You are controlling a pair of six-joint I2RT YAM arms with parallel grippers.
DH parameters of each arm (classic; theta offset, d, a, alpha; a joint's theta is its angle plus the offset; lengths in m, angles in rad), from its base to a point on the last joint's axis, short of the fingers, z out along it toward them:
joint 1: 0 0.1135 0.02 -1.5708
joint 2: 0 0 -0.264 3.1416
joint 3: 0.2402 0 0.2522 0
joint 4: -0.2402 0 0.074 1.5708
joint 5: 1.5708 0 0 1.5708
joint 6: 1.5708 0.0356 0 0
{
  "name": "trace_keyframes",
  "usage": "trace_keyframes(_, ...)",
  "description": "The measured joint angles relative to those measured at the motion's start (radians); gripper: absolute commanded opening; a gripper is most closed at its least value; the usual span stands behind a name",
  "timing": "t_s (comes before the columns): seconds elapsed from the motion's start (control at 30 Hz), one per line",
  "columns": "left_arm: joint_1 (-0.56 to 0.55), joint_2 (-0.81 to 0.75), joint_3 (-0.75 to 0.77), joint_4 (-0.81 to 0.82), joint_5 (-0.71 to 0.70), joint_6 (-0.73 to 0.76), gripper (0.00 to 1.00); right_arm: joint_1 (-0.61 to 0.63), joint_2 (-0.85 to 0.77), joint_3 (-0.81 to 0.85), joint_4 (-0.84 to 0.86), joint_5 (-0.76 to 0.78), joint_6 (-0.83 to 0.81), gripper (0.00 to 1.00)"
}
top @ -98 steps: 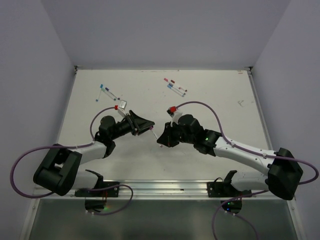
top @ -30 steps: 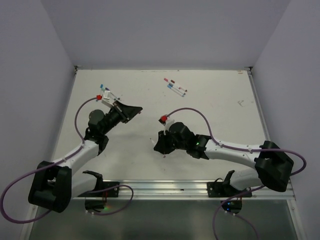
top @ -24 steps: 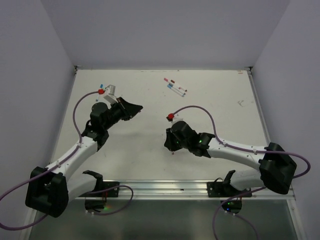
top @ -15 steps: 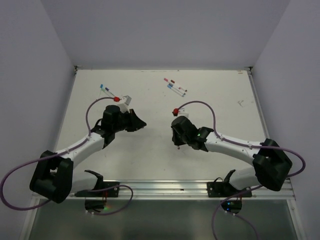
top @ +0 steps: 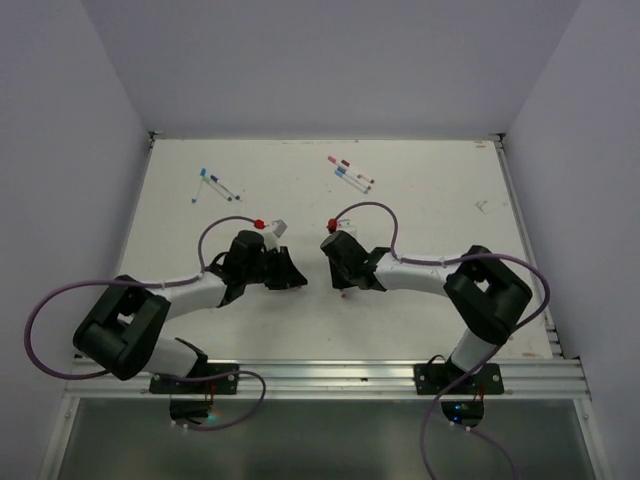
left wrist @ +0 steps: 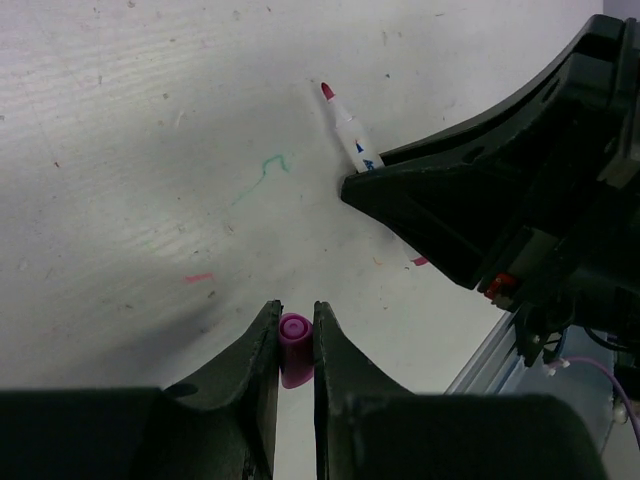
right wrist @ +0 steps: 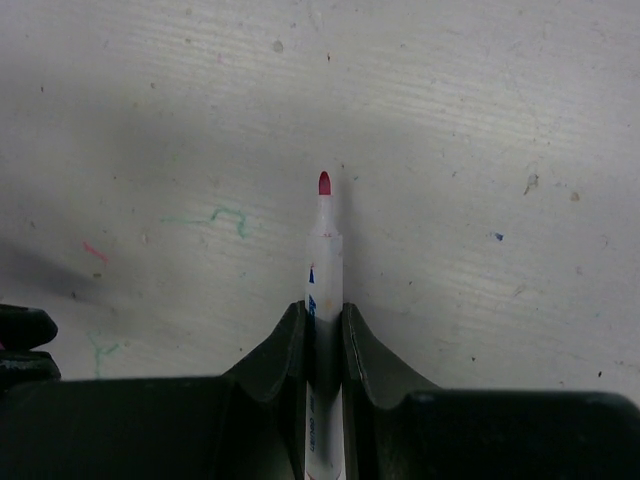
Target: Open the pen caps
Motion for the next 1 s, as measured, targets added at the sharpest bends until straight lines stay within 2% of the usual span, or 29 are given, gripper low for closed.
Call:
trace_keyframes(0.1,-0.002,0.032,0.0,0.016,-0.003,-0.014,0.05,0.0,0.015,0.003,0.038,0.001,0.005,0.01)
trace_keyframes(0.27,-0.011,0.128,0.014,0.054,-0.004,-0.035,0.1,0.0,0.035,0.009,0.08,0.006,0.017,0.09)
trace_keyframes(0.33,-0.014,0.182,0.04,0.062,0.001,-0.046,0.14,0.0,0.049,0.02,0.09,0.014,0.022,0.11)
trace_keyframes(0.37,-0.014,0.204,0.058,0.068,0.006,-0.046,0.14,0.0,0.058,0.03,0.092,0.02,0.024,0.16)
trace_keyframes(0.53,-0.016,0.286,0.143,0.082,0.002,-0.046,0.2,-0.003,0.106,0.079,0.108,0.027,0.029,0.22)
trace_keyframes(0.6,-0.017,0.295,0.153,0.081,-0.004,-0.044,0.26,-0.006,0.116,0.087,0.12,0.027,0.034,0.31)
trace_keyframes(0.67,-0.018,0.295,0.154,0.081,-0.006,-0.05,0.31,-0.009,0.12,0.088,0.134,0.026,0.039,0.34)
trace_keyframes(1.0,-0.018,0.291,0.158,0.084,-0.013,-0.052,0.4,-0.026,0.127,0.088,0.163,0.027,0.043,0.38)
